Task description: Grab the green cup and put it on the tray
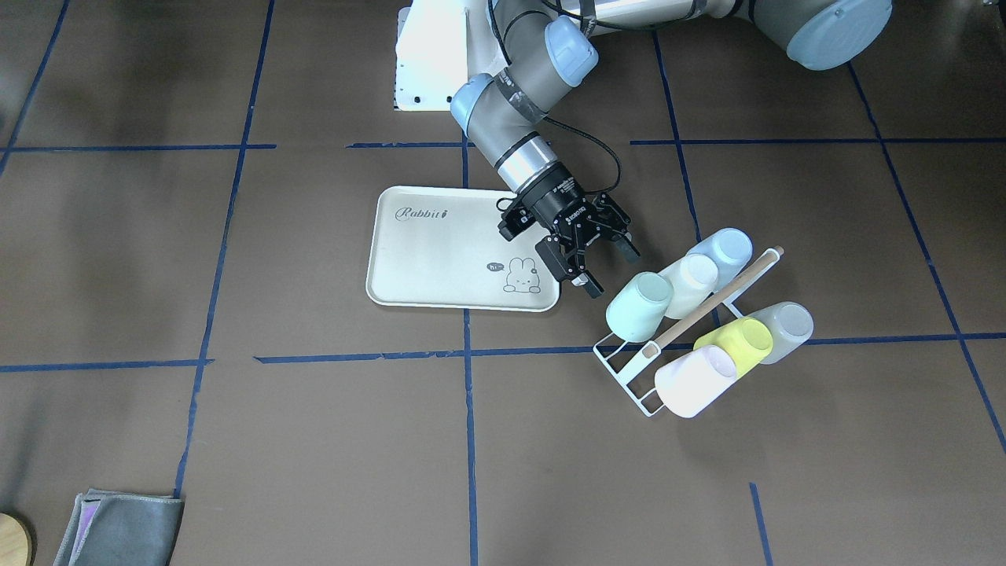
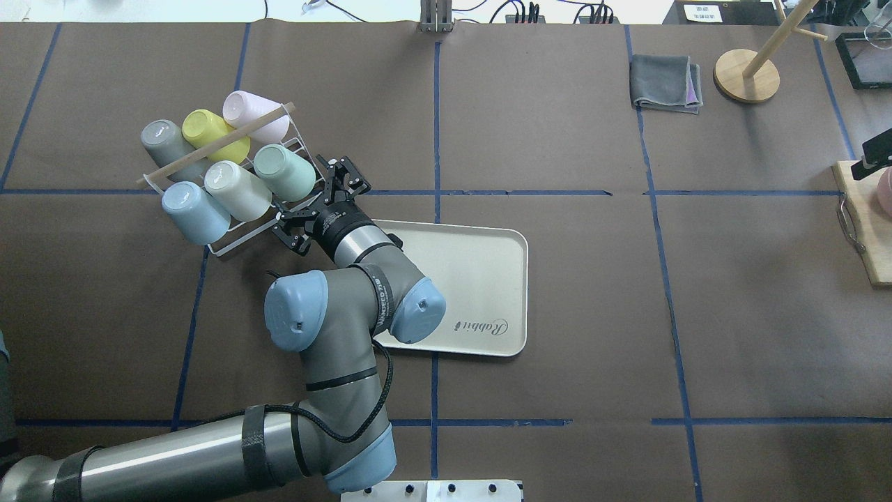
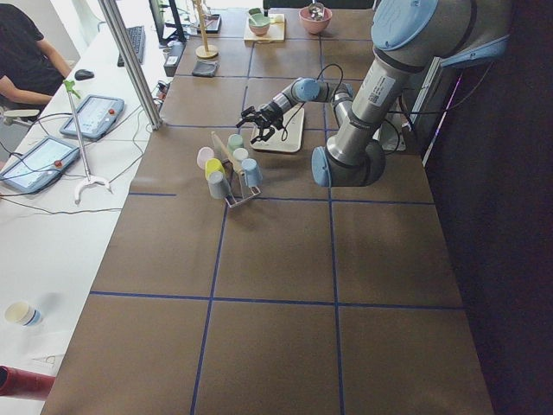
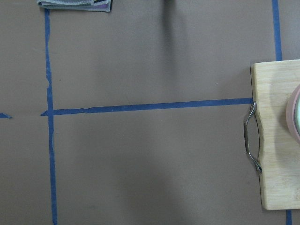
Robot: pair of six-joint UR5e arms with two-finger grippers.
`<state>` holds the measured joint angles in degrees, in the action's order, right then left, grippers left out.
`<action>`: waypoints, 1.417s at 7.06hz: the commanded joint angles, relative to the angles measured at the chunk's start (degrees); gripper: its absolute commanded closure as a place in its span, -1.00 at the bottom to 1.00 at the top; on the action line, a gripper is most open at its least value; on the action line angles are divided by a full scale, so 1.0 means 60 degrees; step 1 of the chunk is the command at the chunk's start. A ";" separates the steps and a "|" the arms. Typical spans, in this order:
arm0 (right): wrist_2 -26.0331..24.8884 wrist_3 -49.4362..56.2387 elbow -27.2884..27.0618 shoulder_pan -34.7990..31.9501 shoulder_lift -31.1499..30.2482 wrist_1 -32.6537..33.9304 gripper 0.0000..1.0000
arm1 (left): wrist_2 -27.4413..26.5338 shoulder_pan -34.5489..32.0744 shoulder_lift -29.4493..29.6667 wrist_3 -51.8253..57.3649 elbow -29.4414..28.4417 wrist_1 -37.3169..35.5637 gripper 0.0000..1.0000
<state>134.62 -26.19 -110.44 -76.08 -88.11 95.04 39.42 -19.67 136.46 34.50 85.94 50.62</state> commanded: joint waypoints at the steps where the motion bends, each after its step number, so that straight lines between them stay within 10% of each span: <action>1: 0.0004 0.0000 0.0022 -0.0006 -0.0080 -0.0020 -1.00 | -0.0226 0.0114 0.0267 -0.0038 -0.0697 -0.0044 -1.00; 10: 0.0400 0.0908 0.0344 -0.0738 -0.0125 0.0010 -1.00 | -0.0827 -0.0326 0.0269 -0.0155 -0.1856 0.0659 -1.00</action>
<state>137.02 -21.90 -109.11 -79.93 -89.10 95.11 34.73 -21.41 138.18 33.63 75.75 54.07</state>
